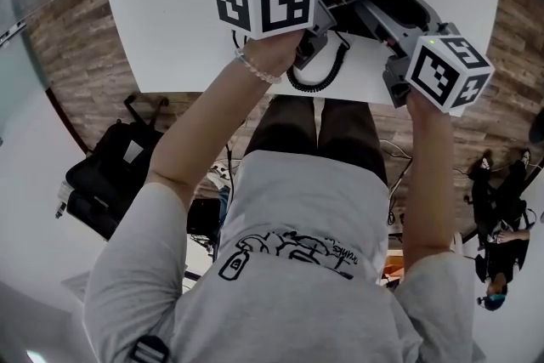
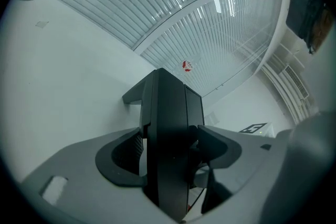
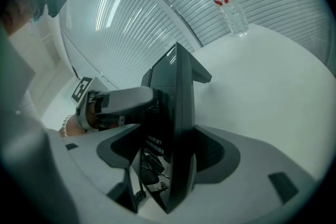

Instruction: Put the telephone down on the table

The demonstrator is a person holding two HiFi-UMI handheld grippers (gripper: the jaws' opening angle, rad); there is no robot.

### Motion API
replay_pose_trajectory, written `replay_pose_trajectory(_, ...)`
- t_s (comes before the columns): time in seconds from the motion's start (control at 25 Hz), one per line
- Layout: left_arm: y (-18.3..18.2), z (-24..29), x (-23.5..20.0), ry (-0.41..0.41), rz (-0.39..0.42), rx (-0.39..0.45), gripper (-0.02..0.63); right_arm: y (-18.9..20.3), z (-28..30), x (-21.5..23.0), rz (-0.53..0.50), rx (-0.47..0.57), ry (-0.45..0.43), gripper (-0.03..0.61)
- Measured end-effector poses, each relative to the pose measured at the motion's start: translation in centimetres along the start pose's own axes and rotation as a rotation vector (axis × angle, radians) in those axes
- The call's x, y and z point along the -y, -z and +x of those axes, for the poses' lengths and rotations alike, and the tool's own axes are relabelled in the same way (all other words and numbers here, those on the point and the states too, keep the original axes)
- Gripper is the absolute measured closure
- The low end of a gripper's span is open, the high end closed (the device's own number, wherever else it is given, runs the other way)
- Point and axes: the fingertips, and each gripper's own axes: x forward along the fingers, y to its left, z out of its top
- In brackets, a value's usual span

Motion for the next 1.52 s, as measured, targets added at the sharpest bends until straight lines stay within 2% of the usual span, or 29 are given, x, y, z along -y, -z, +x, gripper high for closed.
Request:
replay_pose_trajectory(0.24, 0.2, 0.9, -0.2, -0.062, 0.048, -0.025, 0.285, 0.2, 0.2, 0.8, 0.052, -0.027, -0.027, 0.291)
replay_pose_trajectory(0.48, 0.1, 1.0, -0.4, -0.072, 0.049, -0.026, 0.282, 0.1, 0.3, 1.0, 0.039, -0.022, -0.014, 0.291)
replay_pose_trajectory(0.56, 0.4, 0.8, -0.4, -0.096, 0.072, -0.037, 0.267, 0.2, 0.1, 1.0, 0.031, -0.026, 0.006, 0.291)
replay_pose_trajectory(0.72, -0.3, -0.5, 0.3, -0.140, 0.122, -0.010, 0.250, -0.7, -1.3, 1.4, -0.045, -0.025, 0.095, 0.291)
replay_pose_trajectory(1.0, -1.2, -5.4, 2.5, -0.177, 0.112, 0.052, 0.250, -3.9, -6.1, -0.6, -0.121, 0.042, 0.140, 0.291)
replay_pose_trajectory(1.16, -0.7, -8.3, 5.1, -0.145, 0.095, 0.070, 0.251, -4.6, -8.5, -3.2, -0.156, 0.056, 0.134, 0.291)
replay_pose_trajectory(1.36, -2.6, -11.0, 9.1, -0.126, 0.171, 0.148, 0.253, -7.4, -10.7, -6.8, -0.261, 0.122, 0.140, 0.296)
replay_pose_trajectory(1.4, -2.9, -11.6, 10.0, -0.116, 0.188, 0.161, 0.256, -8.1, -11.4, -7.6, -0.283, 0.150, 0.154, 0.325)
replay_pose_trajectory(1.48, -3.5, -12.8, 11.8, -0.088, 0.224, 0.191, 0.317, -9.5, -12.9, -9.0, -0.328, 0.206, 0.178, 0.394)
replay_pose_trajectory(1.52, -3.9, -13.3, 12.7, -0.075, 0.246, 0.210, 0.356, -10.1, -13.6, -9.8, -0.355, 0.230, 0.186, 0.403)
